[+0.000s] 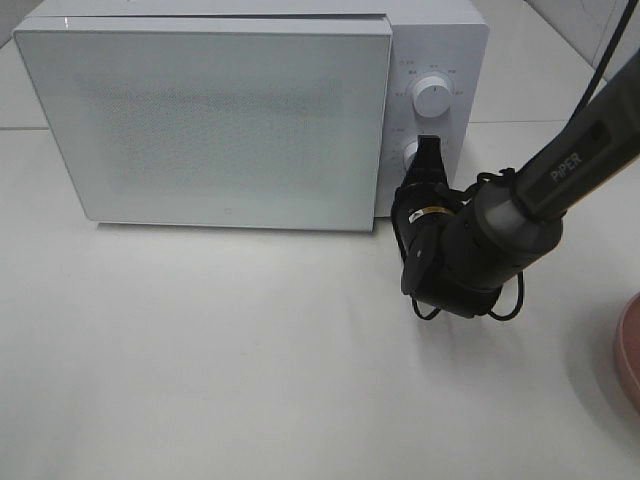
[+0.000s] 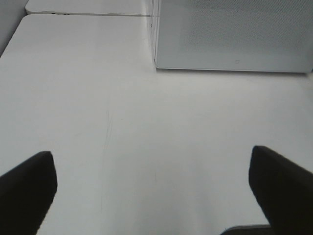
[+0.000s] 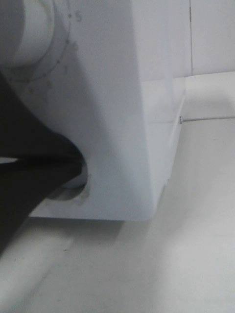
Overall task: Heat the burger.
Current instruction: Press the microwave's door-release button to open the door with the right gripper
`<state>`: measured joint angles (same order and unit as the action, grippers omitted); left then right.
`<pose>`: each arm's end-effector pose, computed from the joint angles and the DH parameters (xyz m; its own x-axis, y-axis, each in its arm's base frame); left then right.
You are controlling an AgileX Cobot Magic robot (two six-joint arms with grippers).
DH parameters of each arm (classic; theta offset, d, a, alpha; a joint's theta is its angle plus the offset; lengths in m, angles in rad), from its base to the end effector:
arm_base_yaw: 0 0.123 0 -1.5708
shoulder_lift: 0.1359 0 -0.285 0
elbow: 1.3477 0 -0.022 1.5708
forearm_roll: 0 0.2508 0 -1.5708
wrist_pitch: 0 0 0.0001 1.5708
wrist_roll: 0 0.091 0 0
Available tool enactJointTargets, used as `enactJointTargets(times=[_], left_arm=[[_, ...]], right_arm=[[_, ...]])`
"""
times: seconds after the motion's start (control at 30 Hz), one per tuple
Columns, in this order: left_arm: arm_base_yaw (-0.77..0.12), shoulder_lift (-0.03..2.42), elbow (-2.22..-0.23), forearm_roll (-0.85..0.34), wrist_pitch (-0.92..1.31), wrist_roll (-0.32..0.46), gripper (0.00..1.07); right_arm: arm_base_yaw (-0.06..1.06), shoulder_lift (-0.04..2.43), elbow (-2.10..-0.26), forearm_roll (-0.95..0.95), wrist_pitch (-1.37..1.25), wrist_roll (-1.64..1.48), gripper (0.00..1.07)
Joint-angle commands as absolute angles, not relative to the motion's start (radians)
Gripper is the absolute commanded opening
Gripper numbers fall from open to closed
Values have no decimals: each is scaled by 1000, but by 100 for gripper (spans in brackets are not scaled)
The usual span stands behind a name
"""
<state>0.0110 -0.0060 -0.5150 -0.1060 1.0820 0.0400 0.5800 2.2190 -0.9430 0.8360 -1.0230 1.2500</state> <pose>-0.0086 -0.0086 0.2800 -0.4549 -0.0149 -0.8904 0.0678 0.9964 -0.0513 0.3504 0.1607 0.0756 0.1295 0.9912 -0.0284 0.2713 -0.0079 0.9625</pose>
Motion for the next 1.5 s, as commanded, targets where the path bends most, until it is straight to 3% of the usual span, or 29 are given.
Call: enactJointTargets(times=[0.03, 0.73, 1.5], left_arm=[[9, -22, -515, -108, 1068, 34, 100], [9, -22, -515, -108, 1068, 34, 100], [9, -22, -515, -108, 1068, 34, 100]], right_arm=[[550, 2246, -1045, 765, -1157, 1234, 0], [550, 2221, -1051, 747, -1097, 1200, 0], [565, 2106, -854, 629, -870, 1248, 0]])
